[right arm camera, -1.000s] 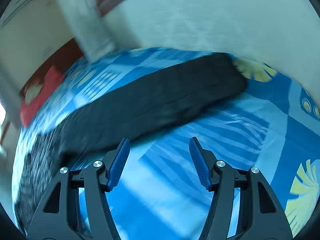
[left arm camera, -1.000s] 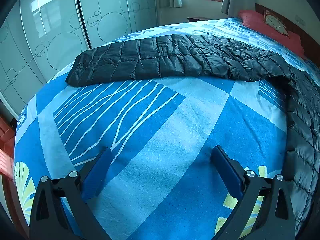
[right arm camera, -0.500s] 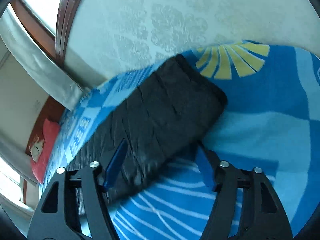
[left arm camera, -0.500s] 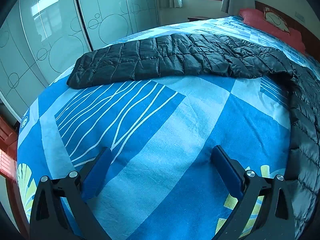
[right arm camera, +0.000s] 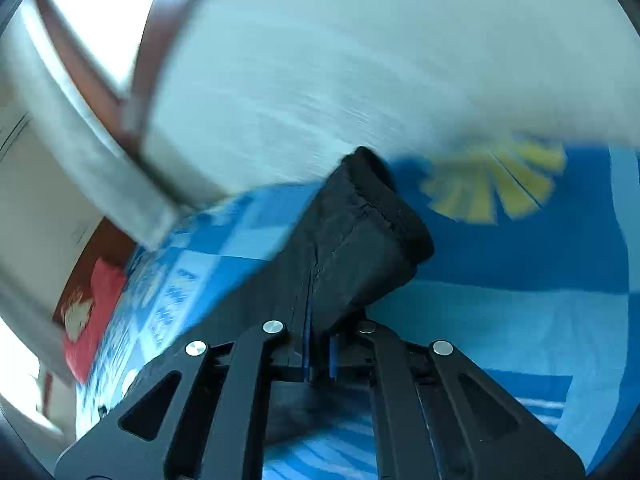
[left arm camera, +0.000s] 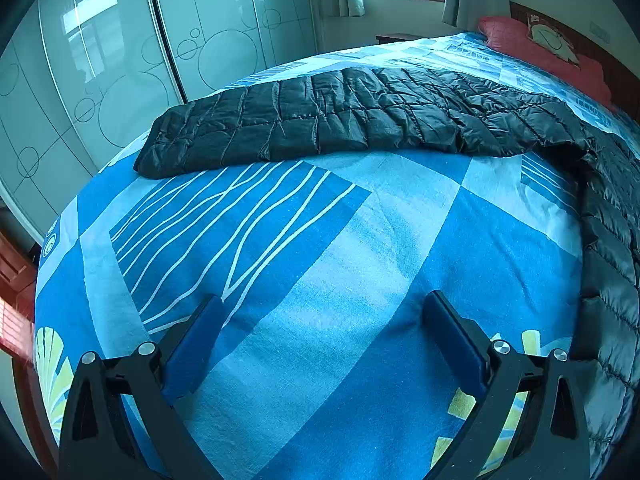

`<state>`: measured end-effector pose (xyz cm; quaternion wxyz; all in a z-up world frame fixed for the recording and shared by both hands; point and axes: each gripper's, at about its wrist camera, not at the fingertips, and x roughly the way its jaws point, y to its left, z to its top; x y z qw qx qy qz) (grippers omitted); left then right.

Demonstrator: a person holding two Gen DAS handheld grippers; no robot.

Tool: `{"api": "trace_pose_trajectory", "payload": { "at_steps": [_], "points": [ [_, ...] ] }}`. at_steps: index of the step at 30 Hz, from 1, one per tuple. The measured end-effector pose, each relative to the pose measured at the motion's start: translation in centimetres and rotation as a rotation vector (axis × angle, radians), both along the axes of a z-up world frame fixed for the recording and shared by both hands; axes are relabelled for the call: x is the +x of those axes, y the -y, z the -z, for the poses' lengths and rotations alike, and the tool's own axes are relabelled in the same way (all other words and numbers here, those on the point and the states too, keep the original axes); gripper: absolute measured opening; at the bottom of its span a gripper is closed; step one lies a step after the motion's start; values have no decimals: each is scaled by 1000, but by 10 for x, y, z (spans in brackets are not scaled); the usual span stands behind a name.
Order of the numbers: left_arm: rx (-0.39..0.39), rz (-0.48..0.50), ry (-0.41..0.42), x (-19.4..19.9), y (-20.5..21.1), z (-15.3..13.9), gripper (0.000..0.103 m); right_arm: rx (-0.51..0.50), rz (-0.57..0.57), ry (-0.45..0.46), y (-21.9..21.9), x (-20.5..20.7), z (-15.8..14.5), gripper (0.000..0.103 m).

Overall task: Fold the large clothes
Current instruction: 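Move the right gripper to a sleeve cuff and close on it, then carry the held sleeve across the jacket body and open the right gripper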

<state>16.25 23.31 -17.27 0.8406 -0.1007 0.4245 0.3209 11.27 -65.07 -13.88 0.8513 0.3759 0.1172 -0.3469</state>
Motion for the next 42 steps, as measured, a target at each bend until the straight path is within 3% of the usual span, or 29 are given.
{"api": "trace_pose_trajectory", "payload": {
  "at_steps": [3,8,17,23,29,33,42],
  "points": [
    [2,0,2,0,0,1,99,-127,-118,-14,-45,36,-38,6],
    [0,0,6,0,0,1,99,-270,-346,-47,-136,108,-73,5],
    [-5,-1,14,-1,-1,1,99,-429,-744,-181,-349,224,-68,5],
    [-11,0,25,-2,-2,2,99,-481,-952,-234,-477,250,-55,5],
    [-16,1,32,-3,-2,2,99,-517,-1127,-277,-574,261,-33,5],
    [-18,1,36,-3,-3,3,99,-528,-1223,-327,-619,264,-16,5],
    [-19,1,37,-3,-3,3,99,-510,-1363,-478,-660,263,26,6]
  ]
}}
